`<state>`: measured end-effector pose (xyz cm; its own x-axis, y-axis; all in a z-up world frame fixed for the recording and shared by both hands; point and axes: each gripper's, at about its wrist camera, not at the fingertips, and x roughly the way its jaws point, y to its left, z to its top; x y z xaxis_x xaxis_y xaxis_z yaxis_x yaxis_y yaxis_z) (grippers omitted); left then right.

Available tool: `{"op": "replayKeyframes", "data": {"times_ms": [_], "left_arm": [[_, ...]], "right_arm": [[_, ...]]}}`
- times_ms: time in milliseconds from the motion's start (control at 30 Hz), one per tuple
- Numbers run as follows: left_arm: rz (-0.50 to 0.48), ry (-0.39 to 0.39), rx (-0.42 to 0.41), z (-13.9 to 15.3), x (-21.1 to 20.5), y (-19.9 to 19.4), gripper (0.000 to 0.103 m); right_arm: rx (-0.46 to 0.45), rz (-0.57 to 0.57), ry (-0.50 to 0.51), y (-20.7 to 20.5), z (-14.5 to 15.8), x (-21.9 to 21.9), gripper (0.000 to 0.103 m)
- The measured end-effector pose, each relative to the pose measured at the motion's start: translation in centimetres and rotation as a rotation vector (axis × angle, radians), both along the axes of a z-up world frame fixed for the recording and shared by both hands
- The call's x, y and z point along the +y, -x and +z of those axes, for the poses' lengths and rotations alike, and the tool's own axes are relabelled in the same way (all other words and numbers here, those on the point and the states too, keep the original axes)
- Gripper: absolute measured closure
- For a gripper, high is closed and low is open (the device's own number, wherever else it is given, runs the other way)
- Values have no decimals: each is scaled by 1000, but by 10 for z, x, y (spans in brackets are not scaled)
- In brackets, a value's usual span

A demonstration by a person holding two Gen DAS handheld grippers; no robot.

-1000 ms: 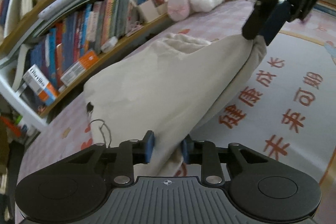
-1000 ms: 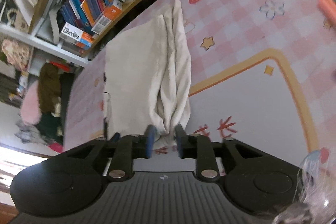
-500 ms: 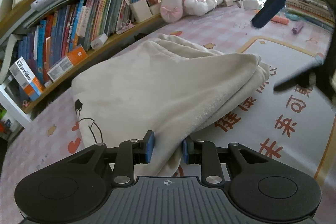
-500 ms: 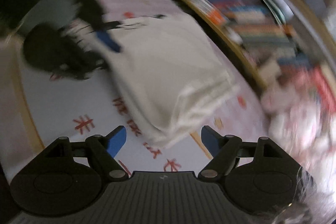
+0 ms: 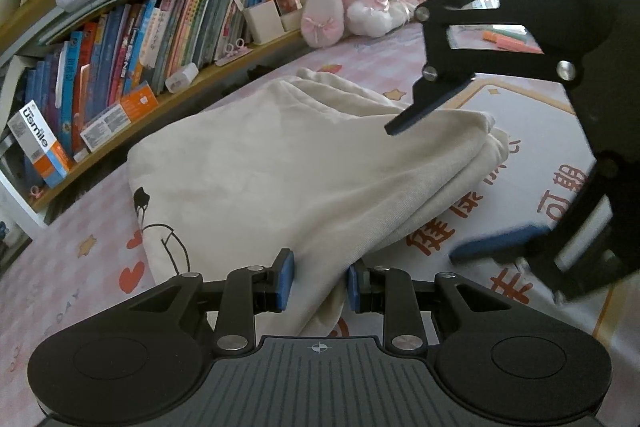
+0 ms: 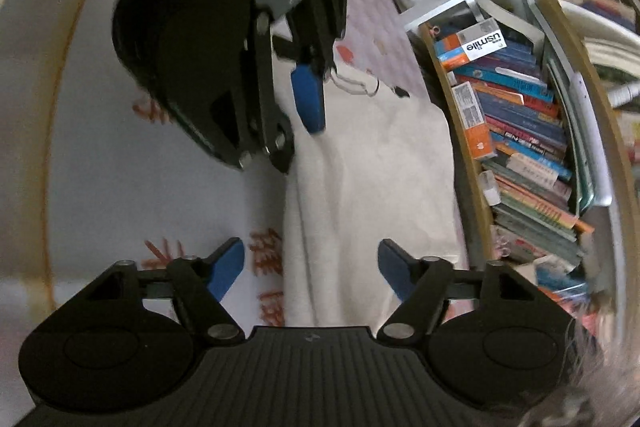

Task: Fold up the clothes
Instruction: 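Raise the shirt end with the right gripper while the left gripper grasps the shirt body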

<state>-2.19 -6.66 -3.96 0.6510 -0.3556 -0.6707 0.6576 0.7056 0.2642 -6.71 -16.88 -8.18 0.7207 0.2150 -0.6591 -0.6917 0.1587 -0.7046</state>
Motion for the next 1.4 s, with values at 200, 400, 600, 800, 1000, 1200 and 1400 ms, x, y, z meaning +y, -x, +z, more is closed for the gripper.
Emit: {"op": "replayKeyframes", "data": {"times_ms": [200,400,600,800,1000,1200,1400], "left_arm": [[-20,12,-15,-3,5,2,73],[-38,-13,-58,-5,11,9,73],[-41,-28,-74,-7,24,9,73],[-39,-39,-77,-11,35,11,73],[-53,-40,-89,-14,39,13,73],[-67,-45,-103,-16,42,16,73],[-39,-50,-101,-18,52,17,71]], "right_arm": [[-35,-29,81,-16,-1,-10,86],[-91,-15,62,-23,26,-3,88],[-111,-6,68,-31,41,4,89],[-121,-9,69,-33,48,6,89],[-134,-17,64,-36,57,9,90],[-148,-26,66,-38,66,9,90],[-147,-45,67,-38,69,3,90]]}}
